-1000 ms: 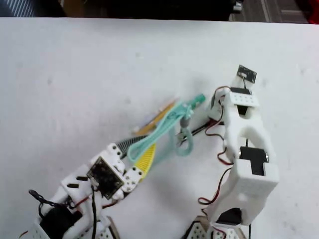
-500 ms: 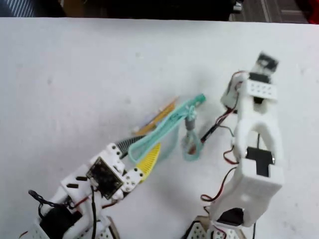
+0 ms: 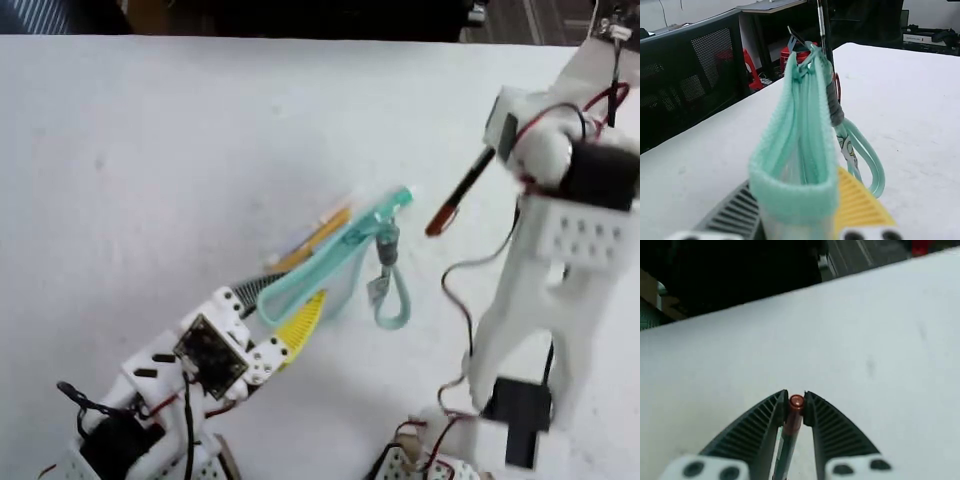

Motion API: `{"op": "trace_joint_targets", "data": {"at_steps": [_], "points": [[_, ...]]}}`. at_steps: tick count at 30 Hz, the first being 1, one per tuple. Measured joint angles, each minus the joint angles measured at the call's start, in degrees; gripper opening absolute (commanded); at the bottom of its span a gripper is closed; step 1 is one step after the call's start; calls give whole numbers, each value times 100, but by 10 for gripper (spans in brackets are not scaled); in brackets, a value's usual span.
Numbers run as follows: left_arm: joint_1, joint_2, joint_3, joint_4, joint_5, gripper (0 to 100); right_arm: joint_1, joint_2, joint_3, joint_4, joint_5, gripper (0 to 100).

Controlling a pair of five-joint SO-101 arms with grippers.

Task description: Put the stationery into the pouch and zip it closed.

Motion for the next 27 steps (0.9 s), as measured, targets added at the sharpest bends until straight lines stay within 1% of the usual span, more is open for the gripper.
{"op": "trace_joint_targets", "data": {"at_steps": [3,7,11,14,17,23,27], "points": [[0,0,0,0,0,132,-264,-668,-325,0,0,16],[0,0,0,0,0,132,-888,-1582,-844,-26,18,16],[0,0,0,9,9,137,-1451,-2382,-1029,-246,18,16],[-44,0,9,9,378,172,-1890,-2760,-1055,-273,18,15],[-79,0,9,26,712,181,-2365,-2998,-1081,-273,18,15],[-79,0,26,88,782,181,-3710,-2998,-1090,237,53,15],[-79,0,26,97,800,181,-4026,-2840,-1090,308,413,16]]}}
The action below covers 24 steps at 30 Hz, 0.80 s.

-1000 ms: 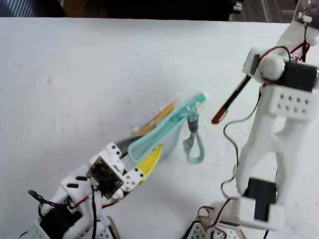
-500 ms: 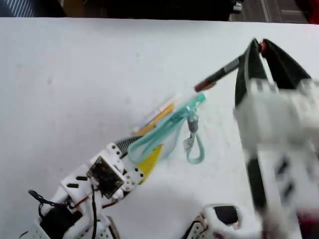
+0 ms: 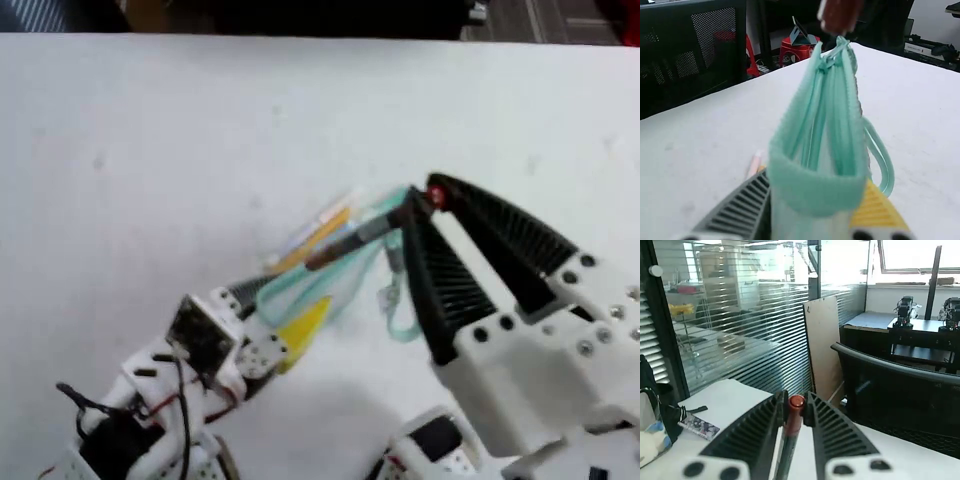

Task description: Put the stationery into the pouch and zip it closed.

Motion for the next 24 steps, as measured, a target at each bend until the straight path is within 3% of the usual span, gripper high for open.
{"op": "trace_joint_targets", "data": {"at_steps": [13,24], "points": [[0,0,0,0,0,181,-519,686,26,352,211,16],[0,0,0,0,0,181,-536,853,1424,352,774,16]]}}
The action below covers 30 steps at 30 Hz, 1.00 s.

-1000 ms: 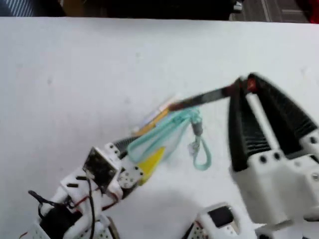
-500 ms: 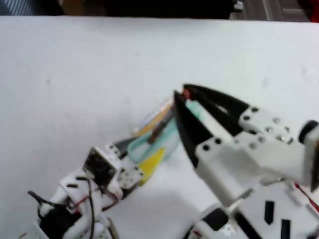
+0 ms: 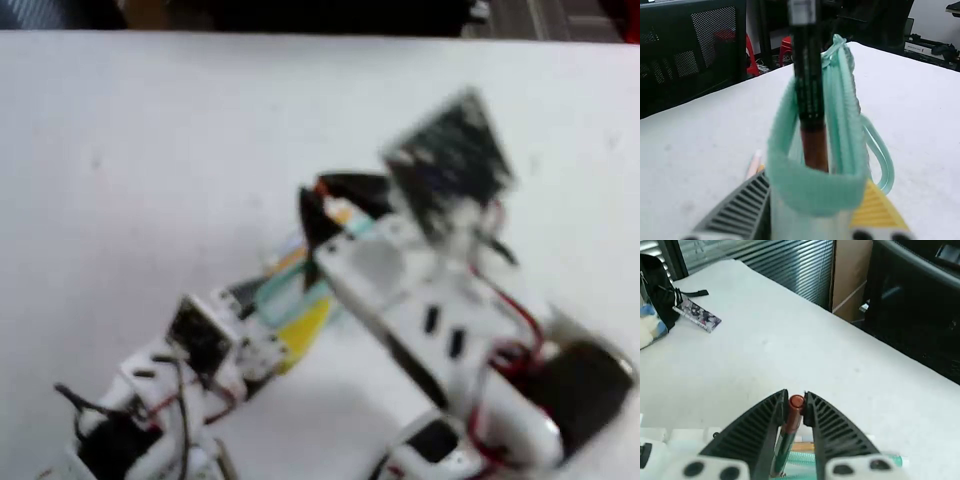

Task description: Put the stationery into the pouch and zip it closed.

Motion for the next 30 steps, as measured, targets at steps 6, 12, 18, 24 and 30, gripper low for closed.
{"op": "trace_joint_targets", "data": {"at_steps": [6,12,18,24,30], "points": [[0,0,0,0,0,181,-9,-9,53,9,0,16],[0,0,0,0,26,181,-9,-9,53,9,0,16],[0,0,0,0,35,181,-88,-9,53,9,0,17],[0,0,0,0,35,181,-536,0,79,9,44,17],[0,0,0,0,290,183,-589,0,79,9,53,89]]}}
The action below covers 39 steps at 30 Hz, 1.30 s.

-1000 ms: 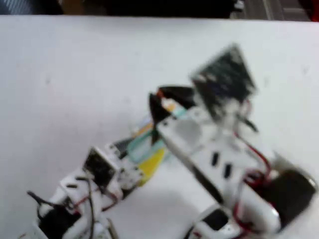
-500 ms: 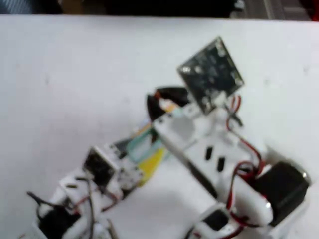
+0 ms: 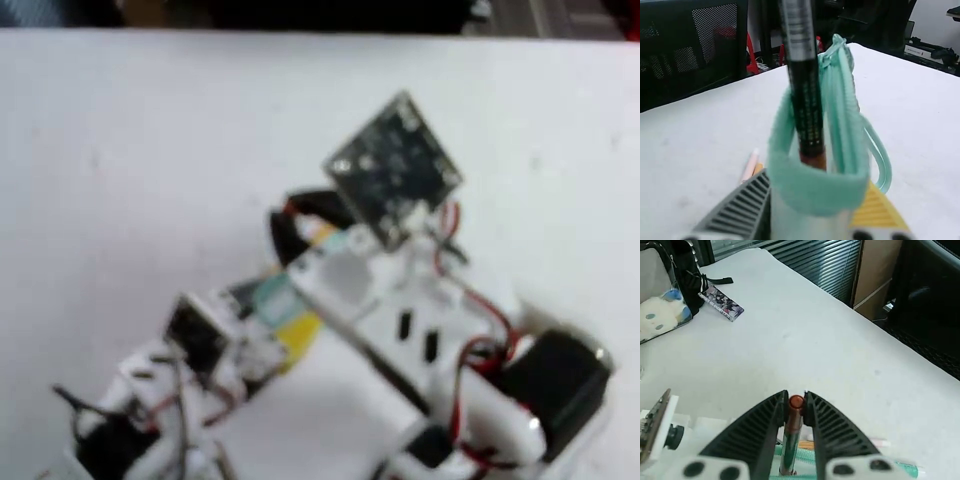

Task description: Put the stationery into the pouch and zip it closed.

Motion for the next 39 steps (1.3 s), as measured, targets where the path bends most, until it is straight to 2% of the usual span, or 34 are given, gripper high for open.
{"op": "trace_joint_targets", "data": {"at_steps": [4,6,16,22,26,28,35,39], "points": [[0,0,9,0,158,183,79,0,132,0,0,269],[0,0,9,0,176,183,149,0,290,0,0,315],[0,9,18,0,62,181,158,0,457,0,0,234],[0,9,18,0,9,174,158,0,457,0,0,227],[0,9,18,0,-18,67,193,0,457,0,0,227],[0,9,18,0,-53,16,413,-62,457,0,0,227],[26,9,26,0,-369,22,1793,-510,501,-501,0,226],[0,44,-26,18,-422,23,2295,-448,615,-519,0,226]]}}
